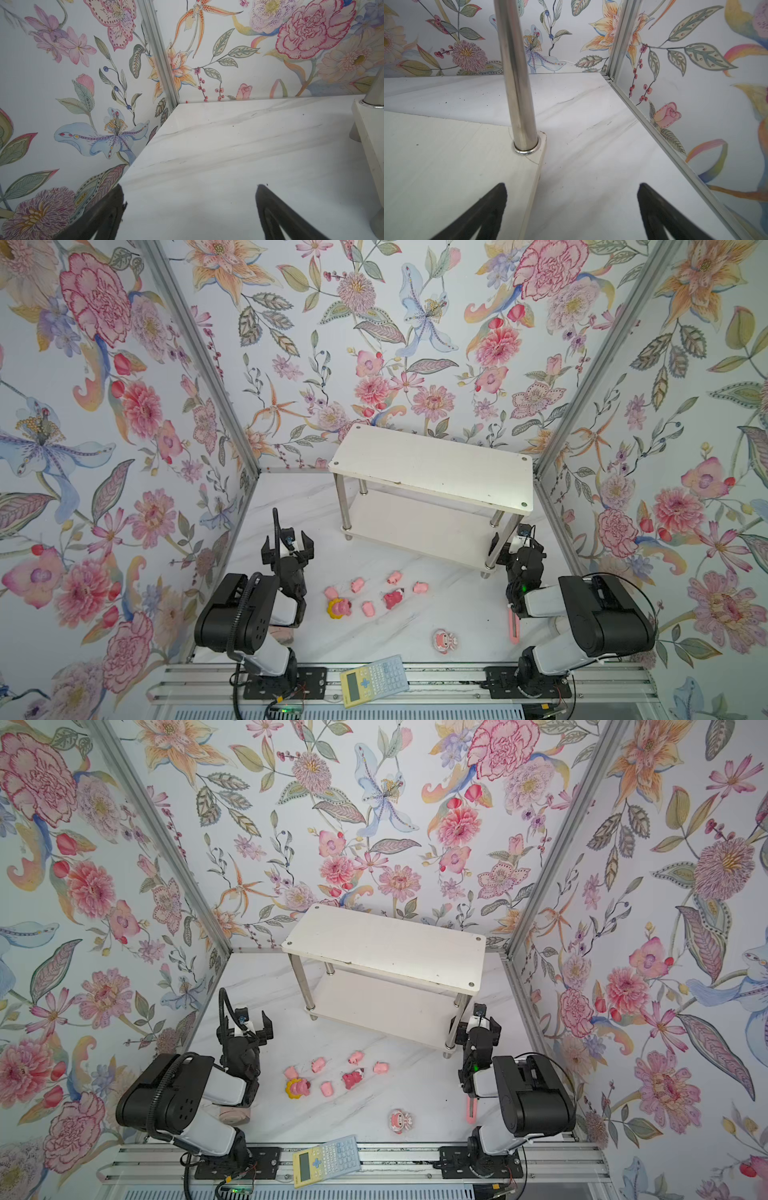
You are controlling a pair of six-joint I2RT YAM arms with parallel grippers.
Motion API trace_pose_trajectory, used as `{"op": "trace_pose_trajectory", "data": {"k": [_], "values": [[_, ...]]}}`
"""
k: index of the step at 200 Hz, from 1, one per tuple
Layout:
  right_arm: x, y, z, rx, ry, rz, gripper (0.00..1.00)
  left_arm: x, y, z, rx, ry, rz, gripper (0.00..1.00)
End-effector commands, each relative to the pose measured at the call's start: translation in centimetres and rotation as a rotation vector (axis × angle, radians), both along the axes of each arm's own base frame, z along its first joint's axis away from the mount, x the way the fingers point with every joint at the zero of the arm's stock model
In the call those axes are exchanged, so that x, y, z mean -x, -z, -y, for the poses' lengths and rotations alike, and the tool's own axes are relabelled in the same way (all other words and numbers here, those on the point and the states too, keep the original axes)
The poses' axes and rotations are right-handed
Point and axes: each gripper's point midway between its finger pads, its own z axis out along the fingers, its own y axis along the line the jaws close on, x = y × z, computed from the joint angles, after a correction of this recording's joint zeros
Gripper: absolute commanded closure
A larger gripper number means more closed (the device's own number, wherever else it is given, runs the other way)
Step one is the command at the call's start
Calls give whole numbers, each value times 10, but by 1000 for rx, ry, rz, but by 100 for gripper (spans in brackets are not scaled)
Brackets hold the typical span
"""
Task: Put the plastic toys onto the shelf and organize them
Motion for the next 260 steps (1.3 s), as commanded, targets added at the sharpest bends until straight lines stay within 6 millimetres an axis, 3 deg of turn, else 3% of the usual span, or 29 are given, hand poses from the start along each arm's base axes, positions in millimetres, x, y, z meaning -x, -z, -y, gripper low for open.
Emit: {"op": "trace_pose_trajectory", "data": {"k": [1, 232, 247, 260], "values": [[-4, -5, -1, -16, -5, 18, 1, -2, -11, -1, 3, -14, 42, 1], [-4, -6, 0, -22, -8, 21, 1, -3, -10, -1, 6, -8, 36, 1], [-2, -12, -2, -11, -18, 41, 1, 0, -13, -2, 0, -21, 45, 1], [2, -26, -6, 18, -13, 42, 1, 7, -36, -3, 8, -34, 98, 1]]}}
